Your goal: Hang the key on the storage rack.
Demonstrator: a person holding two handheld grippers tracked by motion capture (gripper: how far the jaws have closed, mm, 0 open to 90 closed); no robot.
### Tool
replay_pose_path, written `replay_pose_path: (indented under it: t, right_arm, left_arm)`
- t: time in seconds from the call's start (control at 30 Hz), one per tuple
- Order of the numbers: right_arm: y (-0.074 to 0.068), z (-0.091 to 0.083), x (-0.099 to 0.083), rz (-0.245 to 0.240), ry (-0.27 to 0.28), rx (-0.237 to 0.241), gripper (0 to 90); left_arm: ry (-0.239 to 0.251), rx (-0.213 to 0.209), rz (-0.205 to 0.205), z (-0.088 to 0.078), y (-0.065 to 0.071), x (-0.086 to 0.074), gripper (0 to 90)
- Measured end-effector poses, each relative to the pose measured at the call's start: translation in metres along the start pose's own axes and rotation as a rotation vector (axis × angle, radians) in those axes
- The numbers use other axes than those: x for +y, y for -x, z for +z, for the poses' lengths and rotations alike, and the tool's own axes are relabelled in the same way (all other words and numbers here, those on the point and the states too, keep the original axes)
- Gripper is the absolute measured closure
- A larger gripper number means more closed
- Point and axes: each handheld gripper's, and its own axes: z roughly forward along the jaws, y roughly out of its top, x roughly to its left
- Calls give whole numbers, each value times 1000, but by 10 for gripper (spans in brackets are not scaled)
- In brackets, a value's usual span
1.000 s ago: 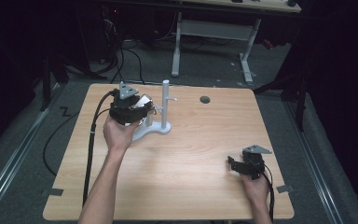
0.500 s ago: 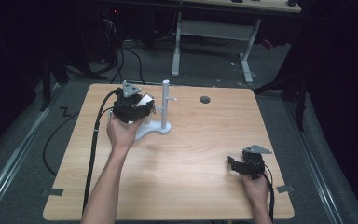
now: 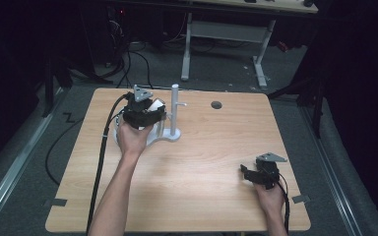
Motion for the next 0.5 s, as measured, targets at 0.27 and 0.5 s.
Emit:
replay_pose_path:
  t: [0.27,0.5]
  right_arm:
    - [0,0,0,0,0,1,296]
    - [0,0,0,0,0,1,296]
  left_arm:
    - [1,-12,22,2,8,-2,519]
    - [-7,-23,24,2,10,-6,519]
